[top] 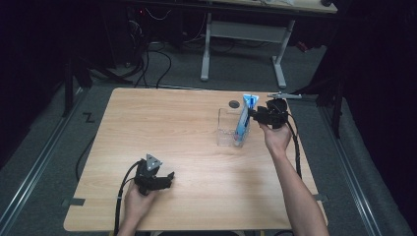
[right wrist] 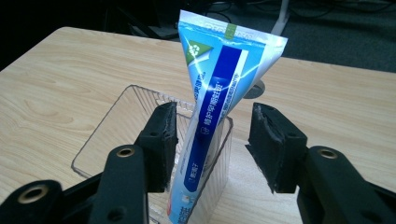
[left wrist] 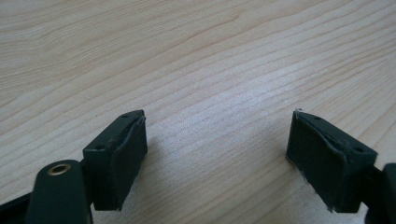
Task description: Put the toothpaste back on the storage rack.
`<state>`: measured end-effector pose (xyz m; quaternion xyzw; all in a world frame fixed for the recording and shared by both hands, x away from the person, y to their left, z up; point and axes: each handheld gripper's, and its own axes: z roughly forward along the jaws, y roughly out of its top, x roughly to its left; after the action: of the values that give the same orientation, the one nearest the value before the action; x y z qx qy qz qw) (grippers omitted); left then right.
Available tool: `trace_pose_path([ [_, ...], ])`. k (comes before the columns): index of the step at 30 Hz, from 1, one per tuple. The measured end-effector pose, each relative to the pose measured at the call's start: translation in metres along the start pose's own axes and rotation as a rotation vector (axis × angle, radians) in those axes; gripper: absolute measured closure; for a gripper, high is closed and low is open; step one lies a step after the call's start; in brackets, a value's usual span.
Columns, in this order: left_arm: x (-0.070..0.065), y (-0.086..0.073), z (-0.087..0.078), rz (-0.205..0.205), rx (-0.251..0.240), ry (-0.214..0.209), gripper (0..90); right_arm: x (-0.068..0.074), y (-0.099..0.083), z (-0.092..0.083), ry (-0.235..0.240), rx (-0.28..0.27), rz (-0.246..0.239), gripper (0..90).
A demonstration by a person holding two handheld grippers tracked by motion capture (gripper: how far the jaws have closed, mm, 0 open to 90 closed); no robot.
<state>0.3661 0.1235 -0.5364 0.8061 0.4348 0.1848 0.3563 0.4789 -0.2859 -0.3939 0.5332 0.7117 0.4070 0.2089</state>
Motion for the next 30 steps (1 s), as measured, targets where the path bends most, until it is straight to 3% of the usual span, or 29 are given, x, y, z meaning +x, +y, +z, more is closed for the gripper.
trace_pose_path([
  [9, 0.000, 0.000, 0.000, 0.006, -0.002, -0.003, 20.0, 0.006, 0.002, -0.019, 0.012, -0.048, -0.028, 47.4],
  [12, 0.000, 0.000, 0.000, 0.006, -0.001, -0.003, 20.0, 0.006, 0.002, -0.022, 0.005, -0.039, -0.047, 45.7],
  [18, 0.000, 0.000, 0.000, 0.005, -0.001, -0.003, 20.0, 0.002, 0.001, -0.030, 0.004, -0.058, -0.038, 48.3],
  [23, -0.001, 0.000, 0.000, 0.005, -0.001, -0.002, 20.0, 0.005, 0.002, -0.039, 0.008, -0.080, -0.052, 46.5],
  [30, -0.001, 0.000, 0.000, 0.005, -0.001, -0.002, 20.0, 0.002, 0.003, -0.050, 0.015, -0.098, -0.033, 44.5],
])
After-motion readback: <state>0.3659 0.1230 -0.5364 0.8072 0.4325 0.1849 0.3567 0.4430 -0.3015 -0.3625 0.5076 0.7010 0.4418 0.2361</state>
